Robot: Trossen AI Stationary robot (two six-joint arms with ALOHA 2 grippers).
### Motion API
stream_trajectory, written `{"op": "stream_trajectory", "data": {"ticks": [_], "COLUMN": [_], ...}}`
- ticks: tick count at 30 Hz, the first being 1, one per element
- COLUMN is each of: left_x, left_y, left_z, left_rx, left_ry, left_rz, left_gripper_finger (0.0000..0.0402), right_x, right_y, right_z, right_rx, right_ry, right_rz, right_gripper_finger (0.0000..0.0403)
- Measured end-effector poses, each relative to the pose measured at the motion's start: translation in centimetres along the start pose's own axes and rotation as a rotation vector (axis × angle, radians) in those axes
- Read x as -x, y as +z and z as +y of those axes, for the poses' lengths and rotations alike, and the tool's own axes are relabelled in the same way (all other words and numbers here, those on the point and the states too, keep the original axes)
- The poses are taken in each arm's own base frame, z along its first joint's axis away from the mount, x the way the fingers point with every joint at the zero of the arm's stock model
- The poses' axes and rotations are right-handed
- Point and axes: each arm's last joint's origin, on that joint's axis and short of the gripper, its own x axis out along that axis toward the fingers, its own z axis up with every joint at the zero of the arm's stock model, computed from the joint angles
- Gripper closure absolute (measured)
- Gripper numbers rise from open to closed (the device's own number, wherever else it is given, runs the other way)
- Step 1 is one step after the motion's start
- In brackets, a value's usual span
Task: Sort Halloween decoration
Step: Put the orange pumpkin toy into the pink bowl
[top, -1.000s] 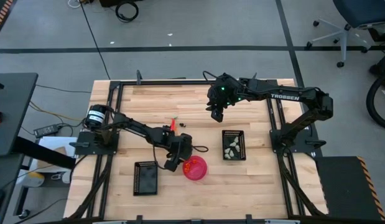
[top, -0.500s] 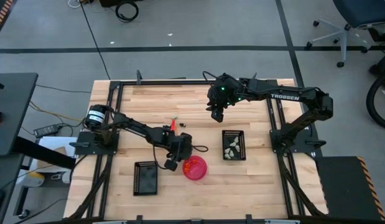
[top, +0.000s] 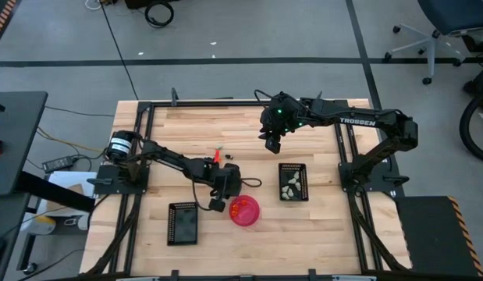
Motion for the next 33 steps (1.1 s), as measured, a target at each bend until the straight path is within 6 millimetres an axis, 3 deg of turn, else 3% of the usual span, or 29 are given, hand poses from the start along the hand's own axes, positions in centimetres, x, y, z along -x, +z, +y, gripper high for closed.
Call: {"op": "stream_trajectory", "data": {"ticks": [6, 17, 26, 29, 33], "left_x": [0.6, 4.0, 6.9, 6.7, 4.6], "left_y": [0.3, 3.2, 7.4, 7.8, 7.2], "left_z": [1.4, 3.3, 0.8, -0.9, -2.6], "left_rx": [0.024, 0.056, 0.125, 0.126, 0.163], "left_ry": [0.010, 0.053, -0.085, -0.130, -0.122], "left_rz": [0.048, -0.052, -0.249, -0.278, -0.186], "left_gripper_finger": [0.0349, 0.0349, 0.0349, 0.0349, 0.0349], "right_x": [0.0, 0.0, 0.2, 0.3, 0.3], "right_y": [-0.1, -0.5, -0.7, -0.4, -0.3], "right_z": [0.0, -0.1, -1.3, -1.5, -1.4], "right_rx": [-0.001, 0.044, 0.052, 0.052, 0.072], "right_ry": [0.000, -0.015, -0.163, -0.154, -0.125], "right_rz": [0.007, 0.048, 0.072, 0.042, 0.030], "right_gripper_finger": [0.0274, 0.0274, 0.0274, 0.0274, 0.0274]}}
